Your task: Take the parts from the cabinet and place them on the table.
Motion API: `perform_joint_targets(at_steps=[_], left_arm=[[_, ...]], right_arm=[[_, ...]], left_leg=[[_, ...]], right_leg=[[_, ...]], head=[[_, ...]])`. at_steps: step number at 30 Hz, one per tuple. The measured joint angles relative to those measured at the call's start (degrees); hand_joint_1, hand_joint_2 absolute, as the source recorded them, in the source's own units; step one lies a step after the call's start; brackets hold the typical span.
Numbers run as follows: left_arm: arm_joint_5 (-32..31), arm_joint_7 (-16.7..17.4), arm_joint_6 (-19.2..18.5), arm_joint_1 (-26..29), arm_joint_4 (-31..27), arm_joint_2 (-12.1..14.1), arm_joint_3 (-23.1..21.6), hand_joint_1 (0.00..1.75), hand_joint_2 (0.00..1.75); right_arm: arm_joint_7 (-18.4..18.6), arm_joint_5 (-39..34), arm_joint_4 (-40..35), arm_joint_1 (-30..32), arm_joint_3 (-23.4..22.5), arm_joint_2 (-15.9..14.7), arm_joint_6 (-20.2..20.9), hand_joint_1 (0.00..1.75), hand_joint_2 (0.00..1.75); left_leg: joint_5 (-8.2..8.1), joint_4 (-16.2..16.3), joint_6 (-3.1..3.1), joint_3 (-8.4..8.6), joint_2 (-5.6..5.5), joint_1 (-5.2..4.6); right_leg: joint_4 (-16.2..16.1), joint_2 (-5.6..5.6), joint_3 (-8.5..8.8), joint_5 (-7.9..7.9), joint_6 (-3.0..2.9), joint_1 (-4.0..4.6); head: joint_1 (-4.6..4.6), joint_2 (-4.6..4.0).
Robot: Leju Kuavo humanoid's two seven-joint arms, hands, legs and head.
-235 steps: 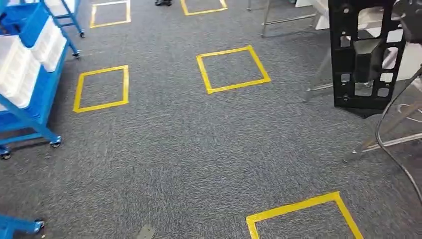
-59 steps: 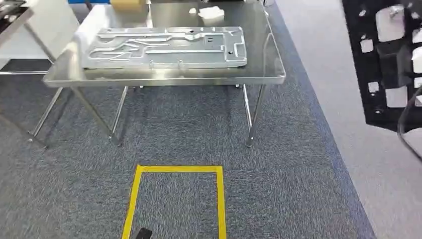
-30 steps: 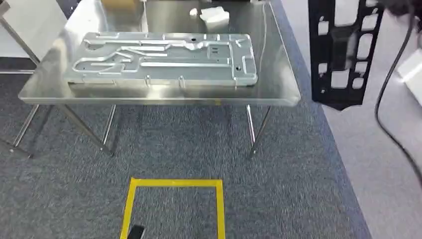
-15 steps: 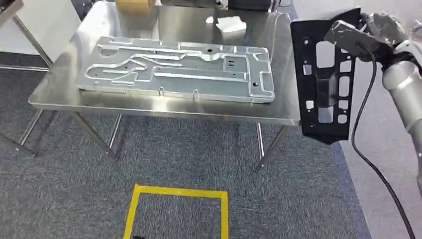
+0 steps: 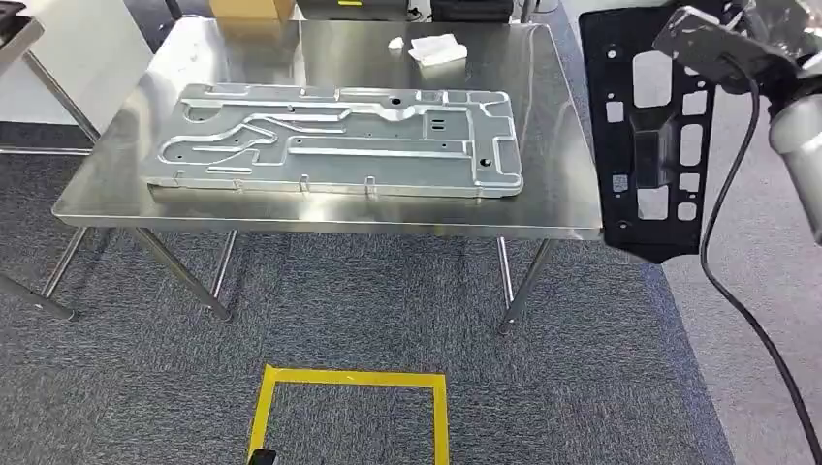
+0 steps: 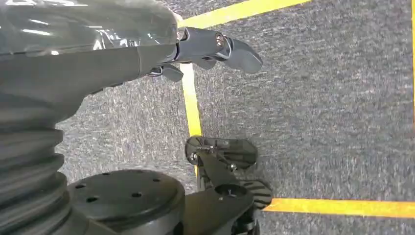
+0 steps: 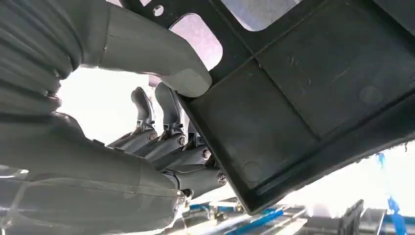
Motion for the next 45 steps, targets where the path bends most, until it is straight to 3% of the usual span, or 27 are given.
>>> perform_joint_targets(at_steps=[8, 33, 35, 37, 45], left_arm=[[0.74, -0.79, -0.28, -0.32, 0.0, 0.48, 1.14, 0.0, 1.75], [0.57, -1.29, -0.35, -0.42, 0.0, 0.57, 1.14, 0.0, 1.75], [0.55, -1.4, -0.5, -0.42, 0.0, 0.68, 1.14, 0.0, 1.75], [0.55, -1.47, -0.74, -0.4, 0.0, 1.07, 1.14, 0.0, 1.75], [0.72, -2.05, -1.38, 0.19, 0.0, 1.46, 1.14, 0.0, 1.75]], right_arm=[[0.83, -0.11, 0.0, -5.32, 0.09, 0.02, 0.88, 1.75, 1.75], [1.75, 0.02, 0.0, -6.72, 0.17, 0.15, 1.49, 1.75, 1.75], [2.77, 0.8, 0.19, -8.24, 0.57, 0.48, 3.14, 1.75, 1.75], [5.93, 3.85, 1.01, -14.13, 3.46, 1.75, 7.35, 1.75, 1.75], [8.7, 8.56, 2.32, -20.49, 8.1, 5.57, 12.04, 1.75, 1.75]], left_leg=[[0.03, 0.04, -0.03, 0.18, 0.11, -0.07], [0.03, 0.34, -0.03, 0.12, 0.17, -0.16], [0.03, 0.35, -0.03, 0.06, 0.17, -0.2], [0.03, 0.34, -0.03, 0.0, 0.17, -0.21], [0.03, 0.34, -0.04, 0.06, 0.38, -0.21]], right_leg=[[0.26, 0.1, 0.02, 0.0, -0.02, -0.05], [0.54, 0.16, -0.02, 0.0, -0.02, -0.06], [0.57, 0.16, -0.11, 0.0, -0.02, -0.16], [0.61, 0.15, -0.17, 0.0, -0.03, -0.18], [0.7, 0.34, -0.18, -0.01, -0.04, -0.18]], head=[[0.0, 0.0], [0.0, -0.02], [0.0, 0.0], [0.0, 0.0], [0.0, 0.0]])
